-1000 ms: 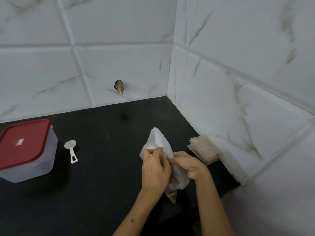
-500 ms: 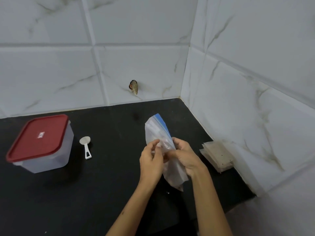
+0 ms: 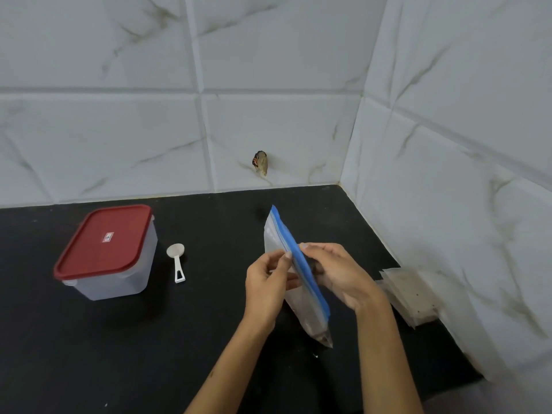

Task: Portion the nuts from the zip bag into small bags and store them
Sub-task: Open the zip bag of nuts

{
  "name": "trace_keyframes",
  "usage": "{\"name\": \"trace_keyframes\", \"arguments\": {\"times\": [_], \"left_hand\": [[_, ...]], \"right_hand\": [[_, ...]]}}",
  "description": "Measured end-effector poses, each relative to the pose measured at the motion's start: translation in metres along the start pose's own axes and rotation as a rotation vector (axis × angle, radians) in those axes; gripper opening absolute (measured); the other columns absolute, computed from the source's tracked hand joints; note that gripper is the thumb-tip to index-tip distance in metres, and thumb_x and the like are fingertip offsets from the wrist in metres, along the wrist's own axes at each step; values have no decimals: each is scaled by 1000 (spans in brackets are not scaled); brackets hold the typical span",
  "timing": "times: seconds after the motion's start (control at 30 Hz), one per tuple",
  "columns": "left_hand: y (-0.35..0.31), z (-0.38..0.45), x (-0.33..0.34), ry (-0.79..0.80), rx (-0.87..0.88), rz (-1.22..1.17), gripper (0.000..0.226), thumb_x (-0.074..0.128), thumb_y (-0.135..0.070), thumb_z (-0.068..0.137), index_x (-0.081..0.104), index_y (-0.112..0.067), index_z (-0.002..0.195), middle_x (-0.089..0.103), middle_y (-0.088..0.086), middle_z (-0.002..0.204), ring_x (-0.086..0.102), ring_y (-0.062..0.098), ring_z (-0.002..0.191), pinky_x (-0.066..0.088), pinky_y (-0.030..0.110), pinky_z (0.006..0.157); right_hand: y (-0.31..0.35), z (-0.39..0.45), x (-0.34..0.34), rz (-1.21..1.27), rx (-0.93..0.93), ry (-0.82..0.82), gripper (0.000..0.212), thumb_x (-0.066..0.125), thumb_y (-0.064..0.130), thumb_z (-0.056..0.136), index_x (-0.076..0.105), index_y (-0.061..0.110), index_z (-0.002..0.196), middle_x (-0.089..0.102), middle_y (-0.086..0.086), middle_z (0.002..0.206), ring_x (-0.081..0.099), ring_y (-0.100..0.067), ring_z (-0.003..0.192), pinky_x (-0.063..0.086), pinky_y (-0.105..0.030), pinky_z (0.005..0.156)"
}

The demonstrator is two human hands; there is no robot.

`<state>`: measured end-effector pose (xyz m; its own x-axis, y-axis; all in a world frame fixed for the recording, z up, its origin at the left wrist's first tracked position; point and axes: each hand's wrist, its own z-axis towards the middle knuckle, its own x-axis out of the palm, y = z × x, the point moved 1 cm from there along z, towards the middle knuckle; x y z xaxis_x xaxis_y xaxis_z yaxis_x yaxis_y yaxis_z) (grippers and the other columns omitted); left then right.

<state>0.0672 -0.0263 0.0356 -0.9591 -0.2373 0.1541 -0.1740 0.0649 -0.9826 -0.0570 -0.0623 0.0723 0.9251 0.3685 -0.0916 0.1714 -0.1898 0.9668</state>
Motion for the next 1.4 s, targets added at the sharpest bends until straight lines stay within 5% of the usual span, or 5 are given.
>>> {"name": "trace_keyframes", "arguments": {"times": [0.37,0.6,1.07,1.23,1.4], "left_hand": [[-16,11,-4,8,9,-128,29,65,-28,86,71,0,92,73,15,85,70,21,71,57,26,63],[-27,24,-4,-21,-96,-161,19,64,-17,90,69,1,94,73,17,87,72,28,74,59,28,60],[-41,44,3,-128,49,127,20,58,-6,90,69,-3,74,72,15,79,72,22,73,59,27,62],[-47,58,0,-110,39,195,17,61,-11,88,69,-3,75,71,12,75,71,18,67,59,28,61],[-46,70,5,-72,-22,260,24,49,-19,96,55,-8,76,62,8,74,63,15,64,53,26,57]], "right_hand": [[7,6,5,-4,-54,-145,22,60,29,90,74,13,95,73,-4,86,69,-12,79,50,-19,65],[12,13,12,36,-57,-191,13,67,18,85,73,14,96,74,-1,90,70,-17,87,57,-29,78],[24,29,19,-109,5,-389,19,52,14,94,64,-1,94,60,-9,83,57,-12,75,49,-25,69],[34,40,22,-173,-81,-431,9,57,21,93,61,14,92,65,-3,85,65,-12,76,53,-22,64],[41,53,29,-348,-125,-455,16,53,16,94,69,14,91,66,2,85,65,-12,82,55,-30,80]]}}
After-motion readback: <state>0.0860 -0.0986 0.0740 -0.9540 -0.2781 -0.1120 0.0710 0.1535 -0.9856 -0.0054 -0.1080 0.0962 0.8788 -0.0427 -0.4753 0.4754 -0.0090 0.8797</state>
